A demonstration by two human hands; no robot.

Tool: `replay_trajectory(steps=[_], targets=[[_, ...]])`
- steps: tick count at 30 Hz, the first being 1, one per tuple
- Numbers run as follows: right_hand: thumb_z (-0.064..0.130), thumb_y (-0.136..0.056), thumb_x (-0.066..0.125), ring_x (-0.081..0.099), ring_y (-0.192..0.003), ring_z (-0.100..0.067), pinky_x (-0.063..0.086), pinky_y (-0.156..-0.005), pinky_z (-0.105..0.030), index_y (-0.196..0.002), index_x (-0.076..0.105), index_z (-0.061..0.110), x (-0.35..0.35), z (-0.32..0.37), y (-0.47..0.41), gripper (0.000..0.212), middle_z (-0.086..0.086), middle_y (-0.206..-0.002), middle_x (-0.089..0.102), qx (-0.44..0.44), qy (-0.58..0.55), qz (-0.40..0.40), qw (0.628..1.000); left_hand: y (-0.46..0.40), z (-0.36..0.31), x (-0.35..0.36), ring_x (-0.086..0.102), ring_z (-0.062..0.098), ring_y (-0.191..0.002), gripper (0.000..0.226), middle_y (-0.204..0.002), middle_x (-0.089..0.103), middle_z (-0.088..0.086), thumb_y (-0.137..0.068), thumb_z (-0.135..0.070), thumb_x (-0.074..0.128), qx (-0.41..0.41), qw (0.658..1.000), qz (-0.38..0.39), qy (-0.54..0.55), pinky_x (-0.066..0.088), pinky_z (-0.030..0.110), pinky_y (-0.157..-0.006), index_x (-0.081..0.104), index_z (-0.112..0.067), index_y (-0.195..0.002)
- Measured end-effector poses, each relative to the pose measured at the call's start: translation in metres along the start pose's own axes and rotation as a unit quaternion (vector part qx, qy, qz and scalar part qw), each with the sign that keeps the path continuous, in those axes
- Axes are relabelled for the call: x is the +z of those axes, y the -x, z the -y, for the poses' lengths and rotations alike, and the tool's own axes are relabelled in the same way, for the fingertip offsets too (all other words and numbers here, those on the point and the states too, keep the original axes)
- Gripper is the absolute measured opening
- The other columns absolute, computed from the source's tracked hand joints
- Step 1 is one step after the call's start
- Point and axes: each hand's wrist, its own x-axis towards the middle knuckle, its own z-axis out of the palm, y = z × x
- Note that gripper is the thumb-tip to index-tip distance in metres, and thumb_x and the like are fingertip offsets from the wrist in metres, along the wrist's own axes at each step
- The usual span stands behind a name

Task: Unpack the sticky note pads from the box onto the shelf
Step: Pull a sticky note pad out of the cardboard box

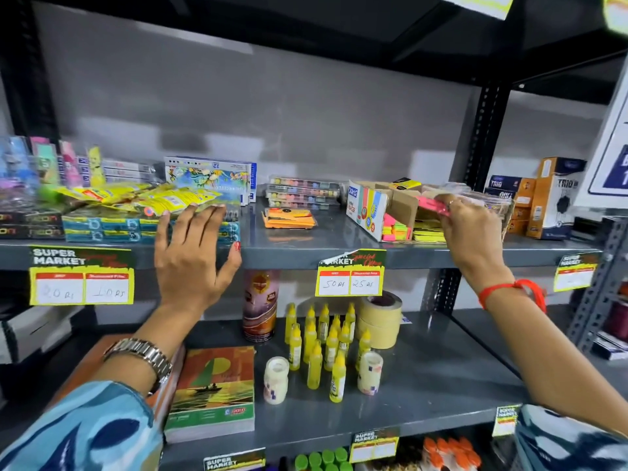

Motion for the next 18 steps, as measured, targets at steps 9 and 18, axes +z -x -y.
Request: replay_trajectory(steps=[9, 18], targets=[[-0.006, -0.082, 0.060, 0.058, -0.101, -0.046, 0.047, -0.085, -0.046, -0.112, 0.067, 0.004, -0.005, 0.003, -0.005, 0.033, -0.027, -0.106, 0.069, -0.016, -0.026, 0.187, 0.982, 0.000, 0.000, 0.000, 0.049, 0.032, -0.117, 0.054, -0.122, 0.062, 0.014, -0.091, -0.039, 0.038, 0.000, 1.000, 0.001, 0.004, 0.020, 0.047, -0.112, 0.056, -0.004, -0.128], [0.000, -0.079, 0.058, 0.058, -0.106, -0.039, 0.047, -0.092, -0.042, -0.116, 0.060, 0.005, -0.028, 0.057, -0.024, 0.038, -0.021, -0.112, 0.066, 0.115, -0.206, 0.074, 0.969, 0.000, 0.001, -0.001, 0.048, 0.031, -0.118, 0.055, -0.123, 0.061, 0.014, -0.092, -0.039, 0.037, -0.004, 1.000, 0.008, 0.004, 0.022, 0.049, -0.111, 0.056, -0.004, -0.128]])
